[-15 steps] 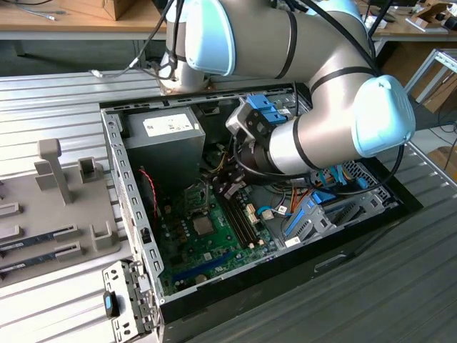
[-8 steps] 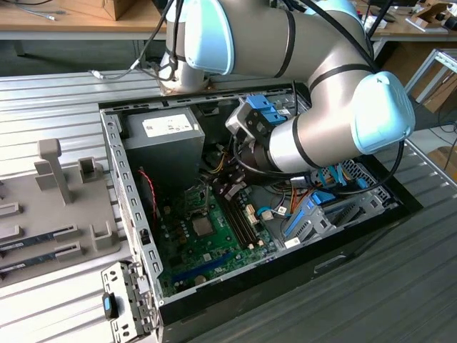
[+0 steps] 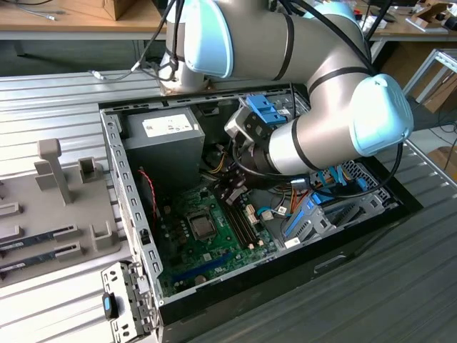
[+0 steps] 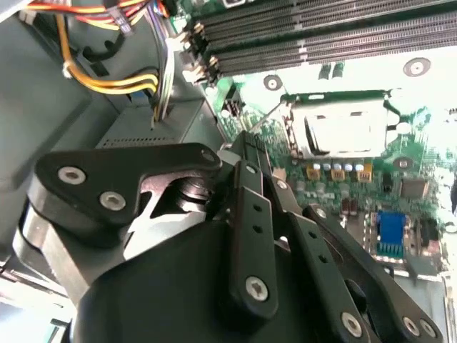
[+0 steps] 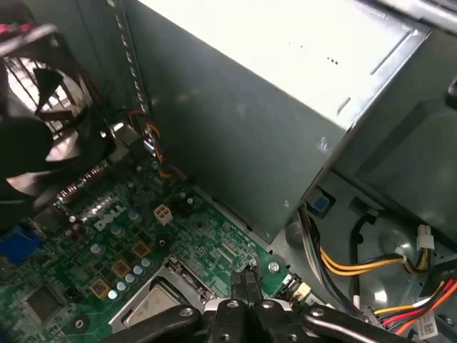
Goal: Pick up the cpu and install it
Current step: 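Close the cpu cover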
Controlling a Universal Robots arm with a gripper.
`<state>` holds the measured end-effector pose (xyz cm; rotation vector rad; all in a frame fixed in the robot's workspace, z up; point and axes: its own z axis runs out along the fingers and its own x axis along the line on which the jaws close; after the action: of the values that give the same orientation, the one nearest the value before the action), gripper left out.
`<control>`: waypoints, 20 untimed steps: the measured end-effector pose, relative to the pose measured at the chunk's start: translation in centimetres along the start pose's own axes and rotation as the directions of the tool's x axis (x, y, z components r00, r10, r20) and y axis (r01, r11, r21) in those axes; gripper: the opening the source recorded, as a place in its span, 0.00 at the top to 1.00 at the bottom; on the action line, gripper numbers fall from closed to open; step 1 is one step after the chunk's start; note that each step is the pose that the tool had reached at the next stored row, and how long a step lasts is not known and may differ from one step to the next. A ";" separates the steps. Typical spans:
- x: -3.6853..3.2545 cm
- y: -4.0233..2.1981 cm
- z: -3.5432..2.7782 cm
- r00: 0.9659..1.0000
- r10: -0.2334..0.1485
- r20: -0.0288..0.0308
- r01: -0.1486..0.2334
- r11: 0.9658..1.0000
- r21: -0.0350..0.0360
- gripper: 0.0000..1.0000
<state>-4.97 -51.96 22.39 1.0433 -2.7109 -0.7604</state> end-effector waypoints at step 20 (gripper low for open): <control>-1.45 -1.07 -0.70 1.000 0.001 -0.001 -0.001 1.000 -0.003 0.89</control>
<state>-3.04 -51.97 22.53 1.0417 -2.7080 -0.7640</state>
